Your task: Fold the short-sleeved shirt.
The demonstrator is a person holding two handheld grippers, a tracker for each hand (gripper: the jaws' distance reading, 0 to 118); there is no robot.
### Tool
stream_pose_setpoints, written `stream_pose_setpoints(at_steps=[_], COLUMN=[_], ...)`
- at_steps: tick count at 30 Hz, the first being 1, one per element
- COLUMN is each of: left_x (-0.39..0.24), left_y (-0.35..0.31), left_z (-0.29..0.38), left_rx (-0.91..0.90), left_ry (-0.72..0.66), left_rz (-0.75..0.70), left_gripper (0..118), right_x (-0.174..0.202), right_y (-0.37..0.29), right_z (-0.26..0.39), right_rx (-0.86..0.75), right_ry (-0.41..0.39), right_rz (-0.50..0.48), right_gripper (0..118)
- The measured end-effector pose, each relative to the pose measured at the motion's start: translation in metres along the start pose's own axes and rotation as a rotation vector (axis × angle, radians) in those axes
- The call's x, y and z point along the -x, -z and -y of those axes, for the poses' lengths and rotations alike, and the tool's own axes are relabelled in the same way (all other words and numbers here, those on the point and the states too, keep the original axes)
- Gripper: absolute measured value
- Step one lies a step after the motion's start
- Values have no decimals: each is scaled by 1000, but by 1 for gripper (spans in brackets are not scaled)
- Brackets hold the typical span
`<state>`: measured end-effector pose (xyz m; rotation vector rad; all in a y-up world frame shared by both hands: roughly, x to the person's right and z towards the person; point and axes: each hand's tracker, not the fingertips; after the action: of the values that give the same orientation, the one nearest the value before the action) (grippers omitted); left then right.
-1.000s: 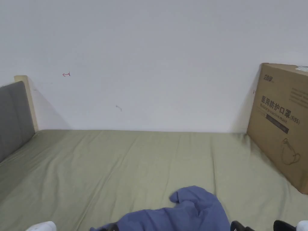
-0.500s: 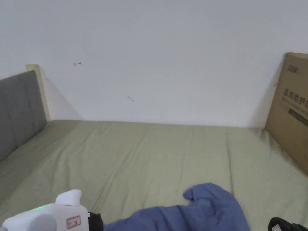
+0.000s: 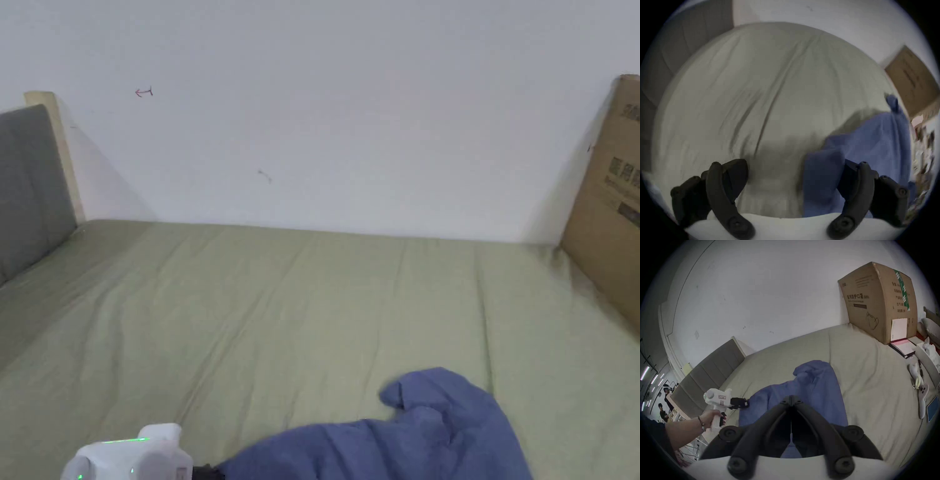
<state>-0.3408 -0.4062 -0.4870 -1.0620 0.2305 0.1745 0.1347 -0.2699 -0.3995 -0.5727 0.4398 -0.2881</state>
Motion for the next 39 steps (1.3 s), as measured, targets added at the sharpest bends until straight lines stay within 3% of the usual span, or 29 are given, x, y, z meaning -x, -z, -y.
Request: stream_pose_setpoints(at_steps=[1,3,4,8,10,12,13,14,15,16,24,27,29,30,31,32,33,34,36,37,39], left_x=[-7,-17,-18,6,22,36,43,49,58,65,84,85,86,86,87,85,83,81,80,79,79], left_y=[-10,-29,-35,-53,-72,-90,-97,-101,-105,-107,-99,-93,-91,-91,-92,-93,-95,-97,-108,-114,-132], left_z=[6,17,21,29,33,39,41,42,46,47,62,69,71,70,71,71,70,69,69,69,69], left_rx=[-52,-130,-139,-144,-254,-343,-360,-375,-377,-369,-304,-280,-270,-266,-265,-266,-270,-275,-292,-304,-350], left_ry=[34,63,67,-88,-115,-113,-107,-108,-123,-137,-233,-242,-253,-254,-254,-251,-245,-240,-235,-239,-249], left_rz=[1,45,104,279,171,99,55,21,7,23,42,41,46,49,50,50,50,50,52,60,93], left_gripper=[91,25,2,2,2,1,1,1,1,2,1,1,1,1,1,2,1,1,1,2,1], right_x=[-1,-5,-8,-22,-37,-51,-57,-62,-68,-74,-111,-119,-109,-101,-95,-85,-80,-76,-62,-56,-51], right_y=[3,13,20,61,92,133,158,180,208,235,357,375,372,367,363,355,348,343,315,300,260], right_z=[0,-3,-7,-46,-76,-107,-121,-132,-142,-149,-138,-124,-116,-114,-112,-111,-110,-108,-111,-114,-128], right_rx=[4,17,31,68,99,179,244,288,365,445,638,695,699,691,687,695,716,731,630,562,427], right_ry=[-2,-11,-15,-89,-87,-85,-83,-87,-83,-75,-74,-79,-150,-209,-258,-301,-279,-249,-306,-336,-317], right_rz=[-1,-3,-6,-36,-118,-92,-74,-47,-12,25,251,272,280,277,265,252,168,119,57,67,74], right_gripper=[0,0,0,0,0,0,7,55,92,95,94,90,85,80,67,33,2,3,3,3,3])
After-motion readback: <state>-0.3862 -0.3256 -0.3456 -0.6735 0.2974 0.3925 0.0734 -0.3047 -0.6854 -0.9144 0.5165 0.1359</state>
